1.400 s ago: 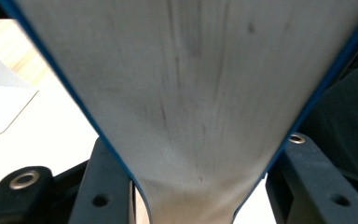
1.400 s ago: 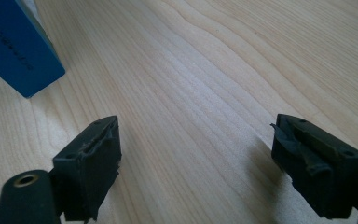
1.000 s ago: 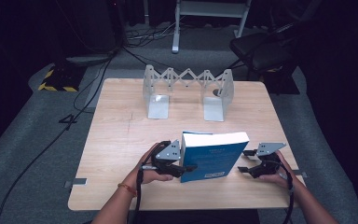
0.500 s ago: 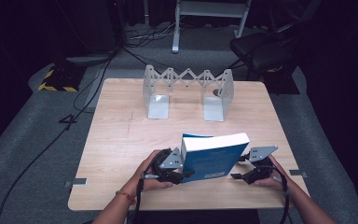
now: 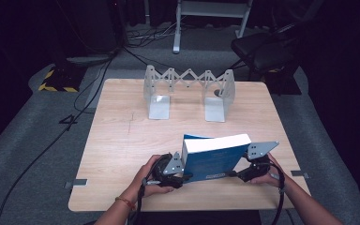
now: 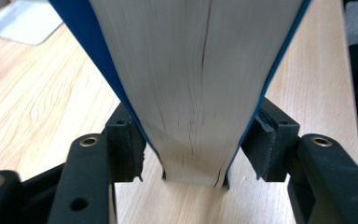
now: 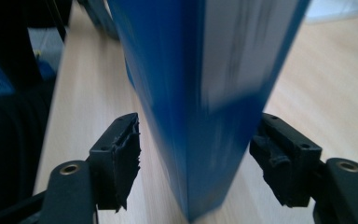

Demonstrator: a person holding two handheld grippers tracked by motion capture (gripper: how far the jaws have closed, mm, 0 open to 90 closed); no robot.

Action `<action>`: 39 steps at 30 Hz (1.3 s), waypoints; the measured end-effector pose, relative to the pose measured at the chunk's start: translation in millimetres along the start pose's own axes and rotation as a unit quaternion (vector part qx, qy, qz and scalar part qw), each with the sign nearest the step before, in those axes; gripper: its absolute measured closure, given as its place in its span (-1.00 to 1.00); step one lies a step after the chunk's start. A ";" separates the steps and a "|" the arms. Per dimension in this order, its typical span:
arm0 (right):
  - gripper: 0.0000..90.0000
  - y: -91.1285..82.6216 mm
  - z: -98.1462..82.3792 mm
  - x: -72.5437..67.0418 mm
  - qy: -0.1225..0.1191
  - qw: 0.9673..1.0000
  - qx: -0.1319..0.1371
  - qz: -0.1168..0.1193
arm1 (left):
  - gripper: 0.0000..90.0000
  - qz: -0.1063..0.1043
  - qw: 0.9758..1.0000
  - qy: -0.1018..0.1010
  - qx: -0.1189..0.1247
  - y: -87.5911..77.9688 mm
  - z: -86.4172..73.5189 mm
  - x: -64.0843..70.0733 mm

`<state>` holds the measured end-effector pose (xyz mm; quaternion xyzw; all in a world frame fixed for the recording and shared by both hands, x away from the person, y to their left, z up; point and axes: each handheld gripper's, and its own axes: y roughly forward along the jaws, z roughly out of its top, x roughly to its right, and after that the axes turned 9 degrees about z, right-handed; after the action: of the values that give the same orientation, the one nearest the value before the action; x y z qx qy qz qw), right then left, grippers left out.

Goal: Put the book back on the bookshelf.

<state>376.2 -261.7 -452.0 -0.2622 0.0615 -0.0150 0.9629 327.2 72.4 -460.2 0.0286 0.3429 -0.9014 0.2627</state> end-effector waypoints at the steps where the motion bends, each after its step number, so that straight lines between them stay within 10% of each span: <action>1: -0.21 -2.3 5.4 -0.7 -0.002 1.000 0.008 -0.001 | -0.01 0.002 1.000 -0.003 -0.002 0.6 -0.9 0.9; 12: 0.00 -11.9 62.6 -3.2 -0.018 0.997 0.062 0.032 | -0.04 0.024 0.998 -0.020 -0.062 -9.6 -25.4 6.2; 15: 0.10 -17.1 72.8 -4.0 -0.019 0.995 0.084 0.041 | -0.14 0.042 0.994 -0.057 -0.078 -19.2 -43.9 -0.4; 25: 0.34 -22.8 87.9 -17.5 -0.050 0.996 0.069 0.019 | -0.28 0.075 0.983 -0.115 -0.119 -36.0 -81.5 -28.2; 39: 0.33 -23.3 97.2 -27.3 -0.043 0.998 0.043 0.009 | -0.30 0.082 0.981 -0.139 -0.104 -32.8 -86.2 -34.7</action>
<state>361.5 -231.2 -354.2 -0.2206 0.0217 0.0022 0.9751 329.8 163.3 -498.2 -0.0964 0.3919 -0.8313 0.3821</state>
